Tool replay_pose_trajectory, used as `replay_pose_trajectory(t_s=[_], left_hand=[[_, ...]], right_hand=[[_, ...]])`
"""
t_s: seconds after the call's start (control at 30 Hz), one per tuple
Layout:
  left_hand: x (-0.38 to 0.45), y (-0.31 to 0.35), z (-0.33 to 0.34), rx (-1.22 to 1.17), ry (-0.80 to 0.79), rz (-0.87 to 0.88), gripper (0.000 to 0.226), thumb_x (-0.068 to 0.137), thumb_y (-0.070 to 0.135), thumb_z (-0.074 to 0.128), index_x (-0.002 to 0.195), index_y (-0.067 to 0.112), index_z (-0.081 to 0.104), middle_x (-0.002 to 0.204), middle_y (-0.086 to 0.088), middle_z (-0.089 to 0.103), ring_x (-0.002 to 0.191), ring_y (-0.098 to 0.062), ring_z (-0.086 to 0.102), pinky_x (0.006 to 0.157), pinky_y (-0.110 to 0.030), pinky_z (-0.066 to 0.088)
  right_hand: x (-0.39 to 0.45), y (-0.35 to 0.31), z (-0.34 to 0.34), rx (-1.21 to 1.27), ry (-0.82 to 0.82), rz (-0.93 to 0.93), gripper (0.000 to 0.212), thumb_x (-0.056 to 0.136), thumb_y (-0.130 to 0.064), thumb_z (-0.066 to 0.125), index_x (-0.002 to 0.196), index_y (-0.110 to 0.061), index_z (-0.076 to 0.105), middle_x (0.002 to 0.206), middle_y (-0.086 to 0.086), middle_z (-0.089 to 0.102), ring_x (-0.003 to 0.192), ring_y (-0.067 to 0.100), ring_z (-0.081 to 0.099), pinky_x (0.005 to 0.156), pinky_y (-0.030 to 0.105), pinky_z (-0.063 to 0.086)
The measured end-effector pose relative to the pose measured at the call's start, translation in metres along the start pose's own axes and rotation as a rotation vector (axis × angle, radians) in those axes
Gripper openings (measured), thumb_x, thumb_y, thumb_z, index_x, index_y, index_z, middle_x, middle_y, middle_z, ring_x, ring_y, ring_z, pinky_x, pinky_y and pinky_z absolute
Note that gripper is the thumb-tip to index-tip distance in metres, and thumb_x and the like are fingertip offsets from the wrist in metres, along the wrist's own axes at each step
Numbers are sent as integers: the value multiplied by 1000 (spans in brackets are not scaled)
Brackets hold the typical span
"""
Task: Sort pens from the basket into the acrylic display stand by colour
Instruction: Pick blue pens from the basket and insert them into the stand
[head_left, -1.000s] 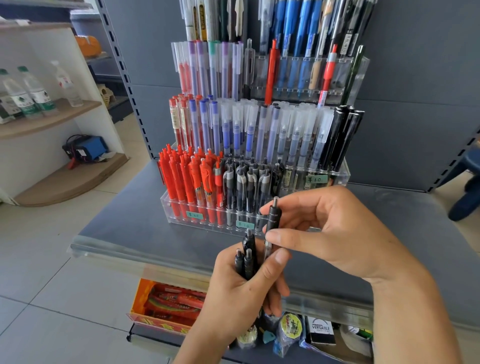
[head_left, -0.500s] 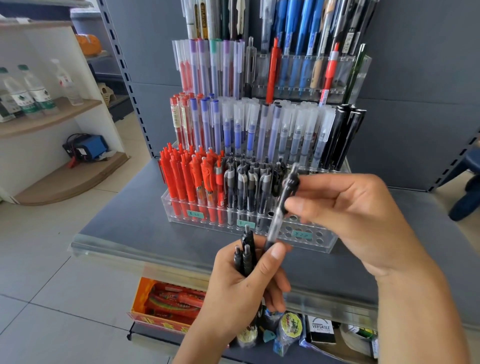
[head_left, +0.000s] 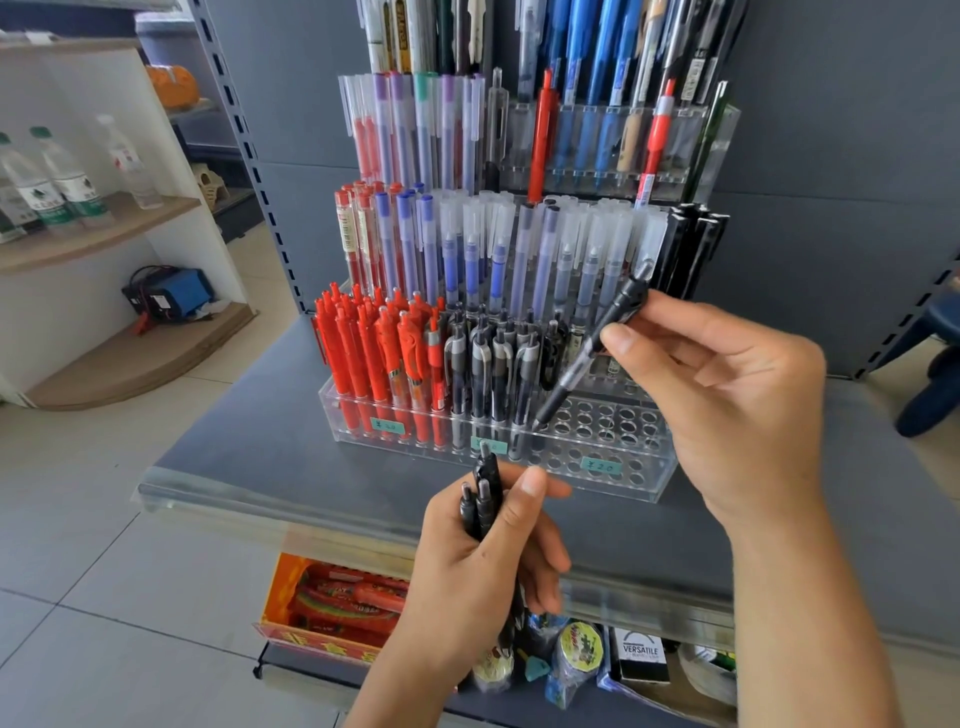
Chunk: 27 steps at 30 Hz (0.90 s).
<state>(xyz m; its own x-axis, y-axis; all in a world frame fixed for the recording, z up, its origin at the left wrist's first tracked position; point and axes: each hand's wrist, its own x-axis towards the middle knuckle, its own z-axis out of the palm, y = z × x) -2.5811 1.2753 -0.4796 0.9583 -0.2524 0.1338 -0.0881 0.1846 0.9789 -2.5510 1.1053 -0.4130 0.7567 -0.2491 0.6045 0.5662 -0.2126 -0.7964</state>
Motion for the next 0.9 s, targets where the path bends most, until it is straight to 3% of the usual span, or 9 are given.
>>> replay_pose_trajectory(t_s=[0.53,0.73,0.9], left_hand=[[0,0,0,-9,6,-8,26,95,37,54,87,20,71,60,-13,63,39,-24,55,42,-32,45],[0,-1,0,-15,3,-9,25,95,37,55,87,19,71,60,-13,63,38,-24,55,42,-31,45],[1,-2,-1,-17,1,-11,26,96,36,54,87,19,71,60,-14,63,39,-24,55,42,-32,46]], right_hand=[[-1,4,5,-274,-40,-146,23,90,-14,78,106,-29,72,90,-9,74,83,15,71,73,29,58],[-3,8,12,-352,-123,-41,21,87,-15,80,105,-28,78,84,-16,73,82,8,71,73,22,58],[-5,7,16,-359,-153,119,29,83,-18,83,100,-39,71,82,-22,73,80,0,71,71,16,56]])
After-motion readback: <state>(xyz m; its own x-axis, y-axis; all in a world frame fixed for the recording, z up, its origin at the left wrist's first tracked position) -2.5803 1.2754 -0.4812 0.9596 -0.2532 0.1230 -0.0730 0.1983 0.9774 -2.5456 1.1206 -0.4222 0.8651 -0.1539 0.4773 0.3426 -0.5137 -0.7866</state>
